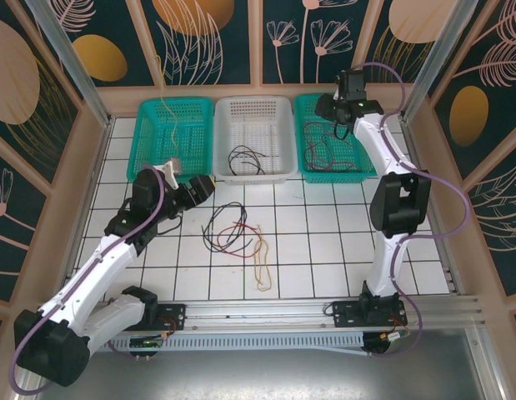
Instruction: Untangle the cables
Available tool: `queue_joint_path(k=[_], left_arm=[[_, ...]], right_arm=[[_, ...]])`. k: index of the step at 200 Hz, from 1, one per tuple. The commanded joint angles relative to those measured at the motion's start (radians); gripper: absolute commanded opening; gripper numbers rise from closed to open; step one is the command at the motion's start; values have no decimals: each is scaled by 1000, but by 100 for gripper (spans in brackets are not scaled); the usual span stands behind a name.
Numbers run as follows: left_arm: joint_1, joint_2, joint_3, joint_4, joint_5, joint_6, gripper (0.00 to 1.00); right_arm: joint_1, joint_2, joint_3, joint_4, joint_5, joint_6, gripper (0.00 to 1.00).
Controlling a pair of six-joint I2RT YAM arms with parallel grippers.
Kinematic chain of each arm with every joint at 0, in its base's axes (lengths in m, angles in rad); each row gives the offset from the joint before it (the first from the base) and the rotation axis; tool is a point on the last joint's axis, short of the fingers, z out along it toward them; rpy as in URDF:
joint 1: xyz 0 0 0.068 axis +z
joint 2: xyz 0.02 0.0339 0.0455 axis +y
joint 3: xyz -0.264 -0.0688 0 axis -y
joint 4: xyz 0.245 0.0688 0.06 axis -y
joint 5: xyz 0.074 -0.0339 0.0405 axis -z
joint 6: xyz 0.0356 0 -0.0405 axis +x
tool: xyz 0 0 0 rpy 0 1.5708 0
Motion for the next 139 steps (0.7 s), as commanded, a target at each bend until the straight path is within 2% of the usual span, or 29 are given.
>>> queue_joint_path(k=[1,33,62,105,121,139], left_arm=[[-5,-5,-18,-38,-35,29,72],[-5,16,-26,-40,-38,30,67],[-5,17,-52,-29,-67,8,62],[-5,22,-59,-49,-98,17,59],[-5,30,-58,-48,-103,12,58],[-6,33,-52,-42,-110,9,57]], right_arm=[[53,-142,-67,23,35,-14,45],[229,-346,-357,62,94,14,44],[437,-482,-633,72,58,166,40],[745,-508,-876,25,45,445,39],[805,-492,-919,22,44,519,38],[841,-464,-951,65,-41,573,34]])
